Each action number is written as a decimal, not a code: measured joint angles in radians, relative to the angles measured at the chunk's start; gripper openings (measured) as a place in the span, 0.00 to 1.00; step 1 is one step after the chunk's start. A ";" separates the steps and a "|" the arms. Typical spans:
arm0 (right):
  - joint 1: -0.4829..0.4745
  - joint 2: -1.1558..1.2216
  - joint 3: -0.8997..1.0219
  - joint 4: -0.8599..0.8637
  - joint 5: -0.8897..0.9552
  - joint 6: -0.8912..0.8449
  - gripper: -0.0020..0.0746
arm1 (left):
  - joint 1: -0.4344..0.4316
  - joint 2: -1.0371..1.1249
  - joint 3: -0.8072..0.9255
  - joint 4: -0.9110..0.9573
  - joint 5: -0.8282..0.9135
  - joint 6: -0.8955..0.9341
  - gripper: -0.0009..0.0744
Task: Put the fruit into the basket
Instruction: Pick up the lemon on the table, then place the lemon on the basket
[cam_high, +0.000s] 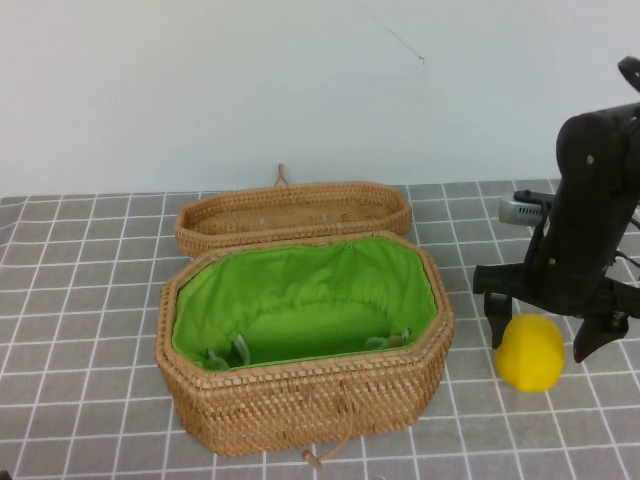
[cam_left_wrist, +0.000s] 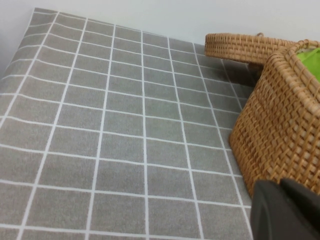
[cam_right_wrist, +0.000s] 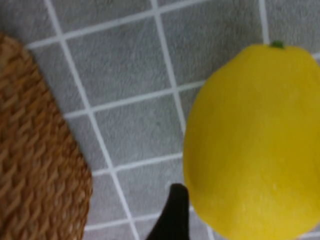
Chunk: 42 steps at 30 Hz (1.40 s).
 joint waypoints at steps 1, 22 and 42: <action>-0.002 0.008 0.000 0.000 -0.007 0.000 0.92 | 0.000 0.000 0.000 0.000 0.000 0.000 0.01; -0.002 0.039 -0.223 -0.131 0.102 -0.132 0.69 | 0.000 0.000 0.000 0.000 0.000 0.000 0.01; 0.331 0.086 -0.655 0.020 0.132 -0.353 0.68 | 0.000 0.000 0.000 0.000 0.000 0.000 0.01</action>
